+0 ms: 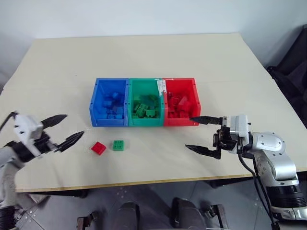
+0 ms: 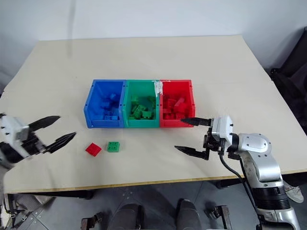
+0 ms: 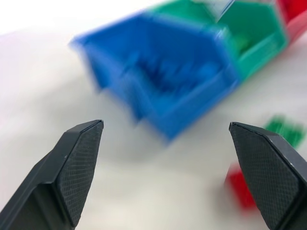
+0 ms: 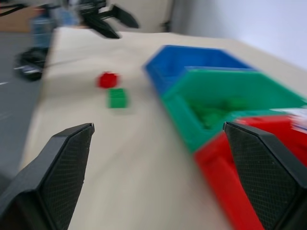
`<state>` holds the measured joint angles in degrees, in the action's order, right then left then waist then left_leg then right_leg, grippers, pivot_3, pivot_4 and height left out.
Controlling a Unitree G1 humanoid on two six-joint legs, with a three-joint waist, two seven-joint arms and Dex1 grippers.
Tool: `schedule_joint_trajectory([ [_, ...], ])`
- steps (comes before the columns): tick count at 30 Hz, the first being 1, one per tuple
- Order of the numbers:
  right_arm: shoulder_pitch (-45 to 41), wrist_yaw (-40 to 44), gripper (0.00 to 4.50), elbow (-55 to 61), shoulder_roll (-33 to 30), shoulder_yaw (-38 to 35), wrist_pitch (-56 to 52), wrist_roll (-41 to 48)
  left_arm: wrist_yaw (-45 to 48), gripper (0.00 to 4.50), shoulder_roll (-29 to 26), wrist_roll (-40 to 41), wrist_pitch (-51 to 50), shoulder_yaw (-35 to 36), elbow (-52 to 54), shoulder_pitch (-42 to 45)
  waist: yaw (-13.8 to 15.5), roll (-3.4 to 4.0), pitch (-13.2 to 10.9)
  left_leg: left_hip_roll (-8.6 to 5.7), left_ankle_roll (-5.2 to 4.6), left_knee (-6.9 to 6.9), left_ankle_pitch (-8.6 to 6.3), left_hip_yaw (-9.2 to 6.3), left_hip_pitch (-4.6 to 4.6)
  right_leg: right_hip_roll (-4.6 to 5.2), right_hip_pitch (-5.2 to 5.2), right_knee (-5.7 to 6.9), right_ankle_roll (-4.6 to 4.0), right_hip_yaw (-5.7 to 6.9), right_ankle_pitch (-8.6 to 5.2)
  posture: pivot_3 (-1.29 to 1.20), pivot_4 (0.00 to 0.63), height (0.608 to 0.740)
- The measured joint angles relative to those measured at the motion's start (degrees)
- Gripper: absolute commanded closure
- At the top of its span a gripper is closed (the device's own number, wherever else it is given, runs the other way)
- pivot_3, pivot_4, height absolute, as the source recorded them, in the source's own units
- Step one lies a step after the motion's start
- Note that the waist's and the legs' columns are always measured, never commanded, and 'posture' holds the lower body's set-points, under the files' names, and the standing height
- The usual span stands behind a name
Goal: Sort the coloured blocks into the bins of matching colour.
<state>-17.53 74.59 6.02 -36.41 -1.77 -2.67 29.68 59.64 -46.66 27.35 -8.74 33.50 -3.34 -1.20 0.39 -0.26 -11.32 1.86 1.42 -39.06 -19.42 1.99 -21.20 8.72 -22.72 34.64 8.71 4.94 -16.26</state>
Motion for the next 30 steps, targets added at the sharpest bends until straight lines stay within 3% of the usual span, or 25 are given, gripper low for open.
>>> schedule_joint_trajectory([
  [4,-0.3,4.05,0.0,-1.63,-1.32,2.13,0.06,-0.56,6.18,0.03,-2.81,0.44,0.73,0.43,-1.17,-5.63,-0.32,0.0,0.0,0.01,-0.02,0.0,-0.16,0.06,0.0,0.0,-0.03,-0.03,-0.01,-0.03,0.0,0.0,0.15,0.74],
  [10,-0.25,4.73,0.0,-3.36,-1.33,3.15,0.26,-1.64,5.4,0.03,-0.51,0.68,1.61,-1.96,8.07,-6.81,-0.26,-0.02,0.0,0.02,-0.02,-0.01,-0.19,0.08,-0.02,0.0,-0.04,-0.05,-0.01,-0.04,0.0,0.0,0.15,0.74],
  [17,1.27,4.6,0.0,-3.86,-3.6,2.32,0.34,-2.57,1.1,0.03,-1.54,-4.67,-5.72,-21.89,19.52,3.73,-0.1,-0.01,0.0,0.02,-0.02,-0.03,-0.19,0.14,0.01,-0.03,-0.05,-0.01,0.0,-0.13,0.0,0.0,0.15,0.74],
  [22,4.54,3.96,0.0,-3.12,-6.12,-1.1,0.14,-2.49,-2.5,0.03,-2.07,-16.0,-6.8,-33.96,15.75,11.46,-0.43,-0.01,0.0,0.02,-0.02,-0.02,-0.19,0.19,0.03,-0.08,-0.06,-0.05,0.0,-0.17,0.0,0.0,0.15,0.74],
  [25,6.84,2.86,0.0,-1.17,-6.27,-1.88,-0.22,-2.28,-3.44,0.03,-1.51,-18.38,-7.35,-36.14,13.52,14.22,-0.35,-0.01,0.0,0.02,-0.02,-0.02,-0.19,0.19,0.0,-0.08,-0.08,-0.04,0.0,-0.18,0.0,0.0,0.15,0.74],
  [30,8.6,1.22,0.0,1.4,-6.27,-3.25,-1.1,-1.75,-2.41,1.57,-1.51,-18.58,-7.7,-36.93,13.02,15.11,-0.27,-0.01,0.0,0.02,-0.02,-0.03,-0.19,0.22,0.02,-0.08,-0.08,-0.04,0.02,-0.23,0.01,0.0,0.15,0.74],
])
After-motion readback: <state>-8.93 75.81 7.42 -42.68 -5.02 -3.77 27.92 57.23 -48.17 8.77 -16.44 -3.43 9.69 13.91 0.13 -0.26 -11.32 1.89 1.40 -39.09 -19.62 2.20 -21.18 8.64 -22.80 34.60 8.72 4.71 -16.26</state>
